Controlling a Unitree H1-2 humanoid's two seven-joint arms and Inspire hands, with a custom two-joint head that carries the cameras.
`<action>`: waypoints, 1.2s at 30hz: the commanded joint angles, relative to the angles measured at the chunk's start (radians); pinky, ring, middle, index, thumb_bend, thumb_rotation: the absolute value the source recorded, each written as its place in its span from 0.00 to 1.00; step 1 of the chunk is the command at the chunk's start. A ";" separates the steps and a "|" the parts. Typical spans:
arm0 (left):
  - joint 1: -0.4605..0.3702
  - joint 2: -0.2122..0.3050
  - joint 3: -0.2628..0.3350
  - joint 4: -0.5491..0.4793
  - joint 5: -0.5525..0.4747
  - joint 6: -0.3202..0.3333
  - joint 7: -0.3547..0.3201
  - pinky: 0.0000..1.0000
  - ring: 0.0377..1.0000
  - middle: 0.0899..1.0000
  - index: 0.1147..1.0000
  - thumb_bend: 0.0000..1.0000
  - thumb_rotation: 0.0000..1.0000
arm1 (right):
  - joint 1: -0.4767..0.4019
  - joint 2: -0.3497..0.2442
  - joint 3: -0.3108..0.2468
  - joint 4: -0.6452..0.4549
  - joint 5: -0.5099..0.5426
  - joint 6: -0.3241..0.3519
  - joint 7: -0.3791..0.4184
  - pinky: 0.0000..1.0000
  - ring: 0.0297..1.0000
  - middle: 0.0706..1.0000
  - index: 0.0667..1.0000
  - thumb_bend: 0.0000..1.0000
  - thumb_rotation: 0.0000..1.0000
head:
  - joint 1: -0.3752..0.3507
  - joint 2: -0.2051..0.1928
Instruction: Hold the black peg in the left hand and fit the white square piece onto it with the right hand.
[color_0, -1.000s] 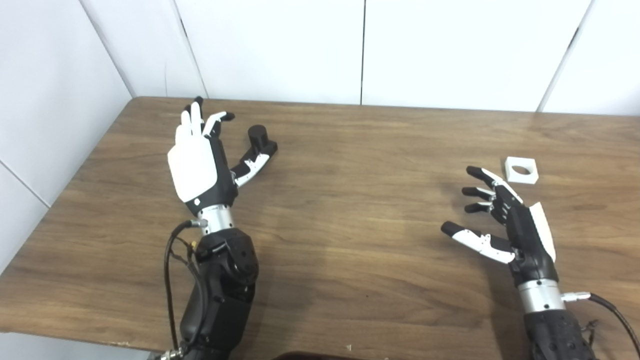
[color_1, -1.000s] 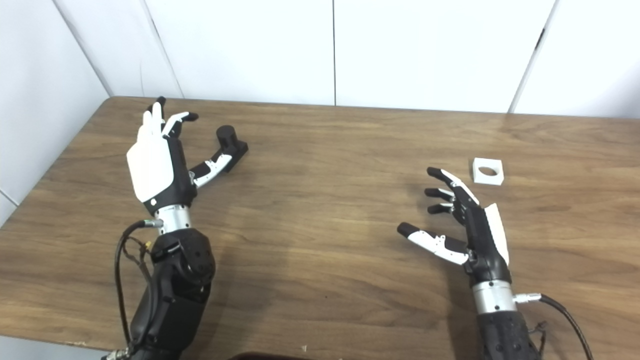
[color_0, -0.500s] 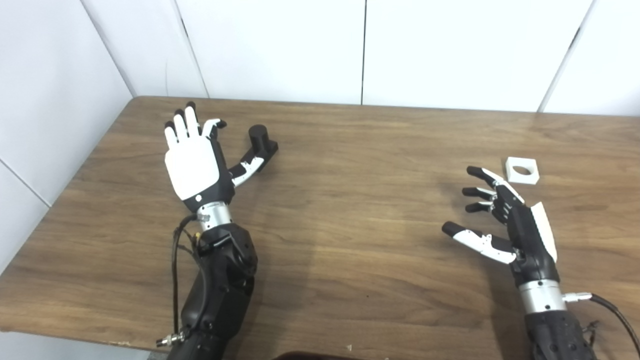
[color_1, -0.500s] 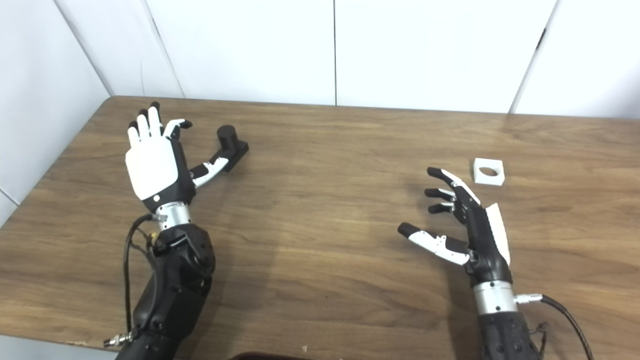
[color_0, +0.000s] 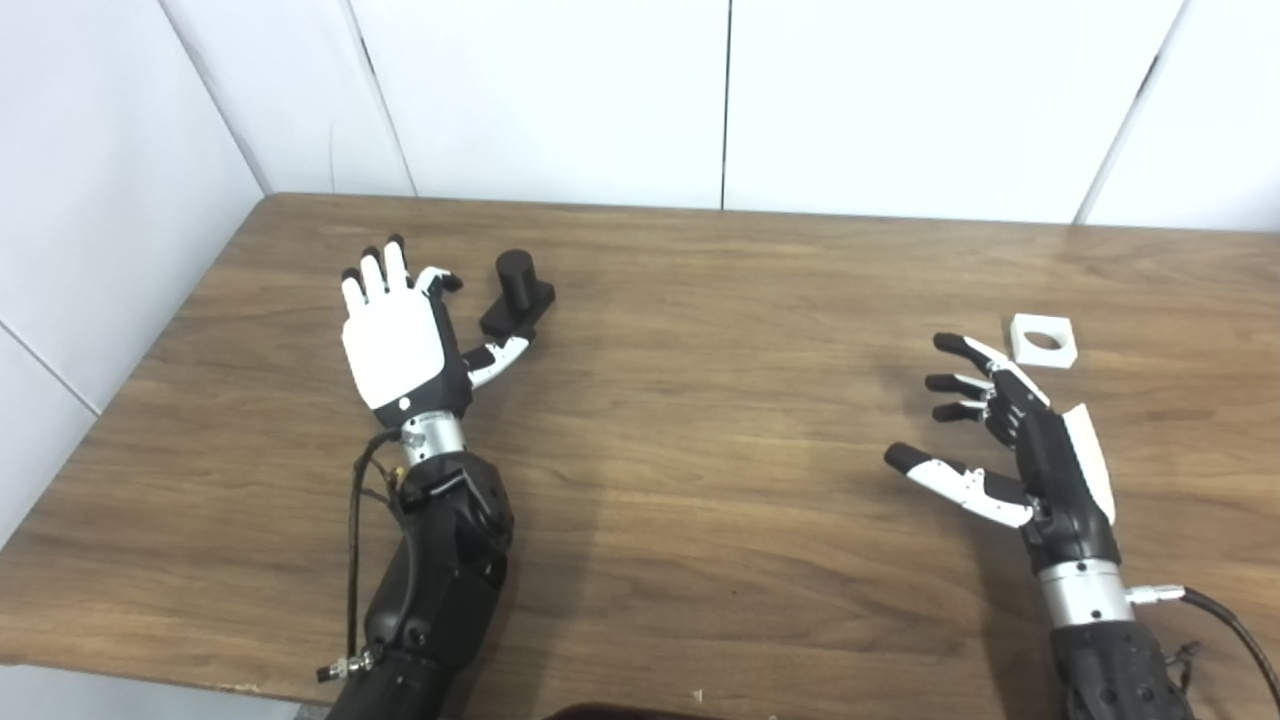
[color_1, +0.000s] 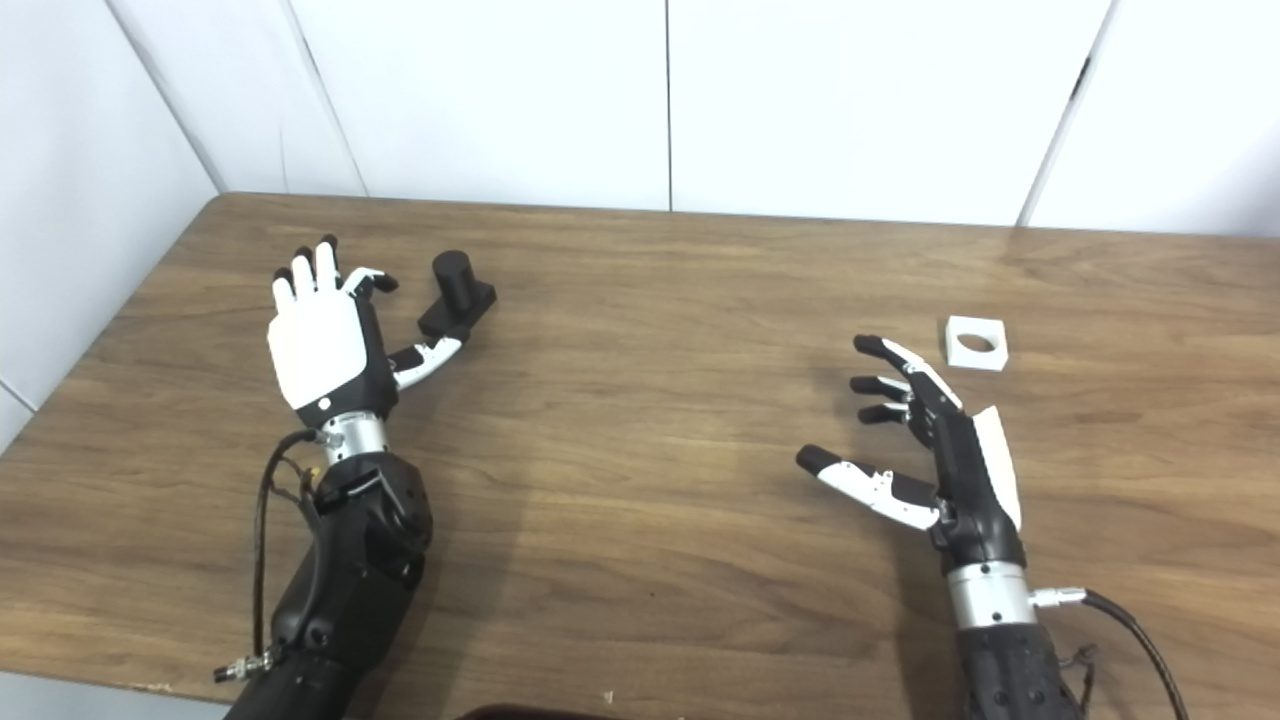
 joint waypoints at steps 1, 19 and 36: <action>-0.049 0.020 -0.005 -0.001 0.005 -0.006 0.042 1.00 1.00 0.98 0.57 0.90 0.47 | -0.009 -0.037 -0.025 0.023 -0.023 -0.028 -0.010 0.63 0.73 0.86 0.79 0.82 0.37 | 0.001 0.001; -0.082 0.036 -0.023 0.123 -0.051 -0.001 0.056 1.00 1.00 0.95 0.52 0.90 0.47 | -0.010 -0.028 -0.021 0.011 -0.048 -0.014 -0.016 0.62 0.72 0.86 0.78 0.81 0.36 | -0.010 0.000; -0.114 0.031 -0.045 0.197 -0.114 -0.003 0.041 1.00 0.96 0.93 0.52 0.94 0.48 | 0.011 -0.014 -0.024 -0.015 -0.061 -0.012 -0.025 0.64 0.73 0.86 0.77 0.78 0.33 | -0.025 0.010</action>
